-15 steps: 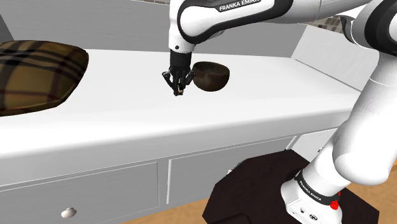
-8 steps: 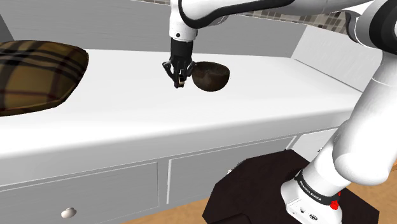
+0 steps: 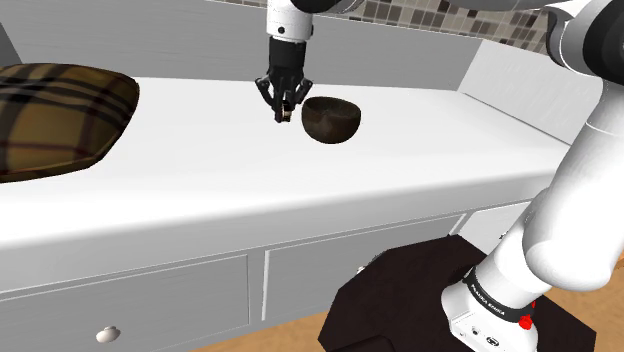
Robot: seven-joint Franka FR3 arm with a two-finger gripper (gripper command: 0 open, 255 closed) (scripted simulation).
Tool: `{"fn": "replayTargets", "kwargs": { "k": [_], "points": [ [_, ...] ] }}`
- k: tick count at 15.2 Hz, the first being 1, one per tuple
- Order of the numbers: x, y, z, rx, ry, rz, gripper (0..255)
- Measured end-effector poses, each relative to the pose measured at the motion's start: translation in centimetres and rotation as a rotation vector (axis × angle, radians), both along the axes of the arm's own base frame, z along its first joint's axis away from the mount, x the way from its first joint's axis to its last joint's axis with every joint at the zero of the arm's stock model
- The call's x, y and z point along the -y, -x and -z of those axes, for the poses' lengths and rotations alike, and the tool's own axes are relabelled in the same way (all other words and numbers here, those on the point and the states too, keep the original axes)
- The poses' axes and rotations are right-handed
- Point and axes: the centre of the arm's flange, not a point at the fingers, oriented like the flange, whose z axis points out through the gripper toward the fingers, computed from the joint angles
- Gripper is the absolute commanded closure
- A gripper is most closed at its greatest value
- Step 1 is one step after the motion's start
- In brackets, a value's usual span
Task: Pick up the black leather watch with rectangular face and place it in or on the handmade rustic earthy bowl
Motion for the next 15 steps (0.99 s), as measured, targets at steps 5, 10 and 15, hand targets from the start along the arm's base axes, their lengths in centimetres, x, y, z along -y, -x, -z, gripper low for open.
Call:
{"fn": "replayTargets", "kwargs": {
  "k": [5,10,15],
  "points": [
    [0.0,0.0,-2.6,0.0,0.0,0.0,255],
    [-0.1,0.1,-5.2,0.0,0.0,0.0,255],
    [0.6,0.1,-7.2,0.0,0.0,0.0,255]
  ]
}}
